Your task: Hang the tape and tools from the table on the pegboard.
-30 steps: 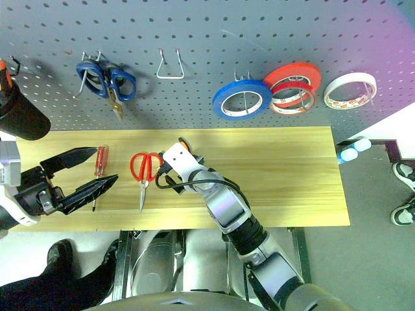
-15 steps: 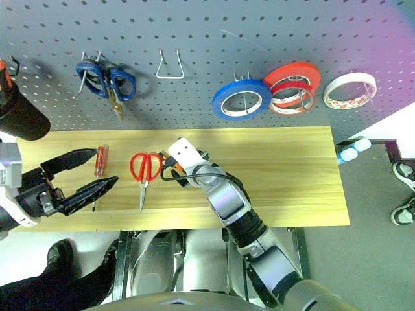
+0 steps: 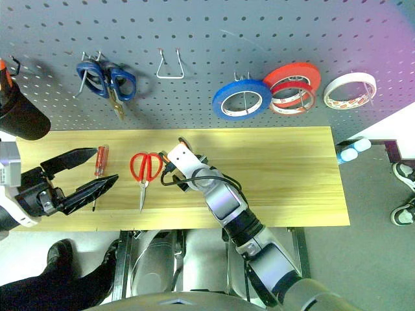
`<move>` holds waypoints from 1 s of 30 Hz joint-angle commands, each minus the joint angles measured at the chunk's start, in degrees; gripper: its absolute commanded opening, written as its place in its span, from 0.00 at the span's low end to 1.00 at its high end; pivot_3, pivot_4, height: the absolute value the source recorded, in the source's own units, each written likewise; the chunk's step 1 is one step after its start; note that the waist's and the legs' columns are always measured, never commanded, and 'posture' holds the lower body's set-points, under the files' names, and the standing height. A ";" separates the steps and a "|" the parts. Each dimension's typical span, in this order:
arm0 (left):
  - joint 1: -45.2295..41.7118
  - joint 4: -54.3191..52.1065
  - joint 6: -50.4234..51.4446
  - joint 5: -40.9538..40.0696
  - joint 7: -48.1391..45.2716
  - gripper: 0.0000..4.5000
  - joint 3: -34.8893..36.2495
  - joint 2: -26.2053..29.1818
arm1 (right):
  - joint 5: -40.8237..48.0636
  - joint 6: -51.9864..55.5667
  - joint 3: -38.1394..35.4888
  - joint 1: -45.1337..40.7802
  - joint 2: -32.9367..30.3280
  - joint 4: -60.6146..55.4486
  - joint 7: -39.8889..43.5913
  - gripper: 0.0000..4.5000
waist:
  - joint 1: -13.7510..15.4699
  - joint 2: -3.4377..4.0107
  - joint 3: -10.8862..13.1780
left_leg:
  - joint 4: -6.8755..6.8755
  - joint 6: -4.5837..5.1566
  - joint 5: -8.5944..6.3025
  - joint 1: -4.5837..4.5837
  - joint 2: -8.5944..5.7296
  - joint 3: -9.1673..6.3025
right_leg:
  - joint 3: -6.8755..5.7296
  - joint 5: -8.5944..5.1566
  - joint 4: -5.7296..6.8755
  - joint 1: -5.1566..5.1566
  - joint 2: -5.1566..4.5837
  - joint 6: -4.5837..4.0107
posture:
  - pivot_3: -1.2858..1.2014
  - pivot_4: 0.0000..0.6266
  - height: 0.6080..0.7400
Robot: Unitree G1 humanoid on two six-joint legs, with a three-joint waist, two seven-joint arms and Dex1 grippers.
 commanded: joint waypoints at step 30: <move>2.60 -1.50 -0.28 -1.68 -0.30 1.00 3.34 0.27 | -0.01 -4.64 -2.60 -1.75 2.96 4.54 1.38 0.47 | 0.09 0.01 0.00 | 0.00 0.00 0.00 0.00 0.00 -0.01 | -0.01 0.00 0.03 -0.01 0.00 0.00 | 0.61 0.74 0.95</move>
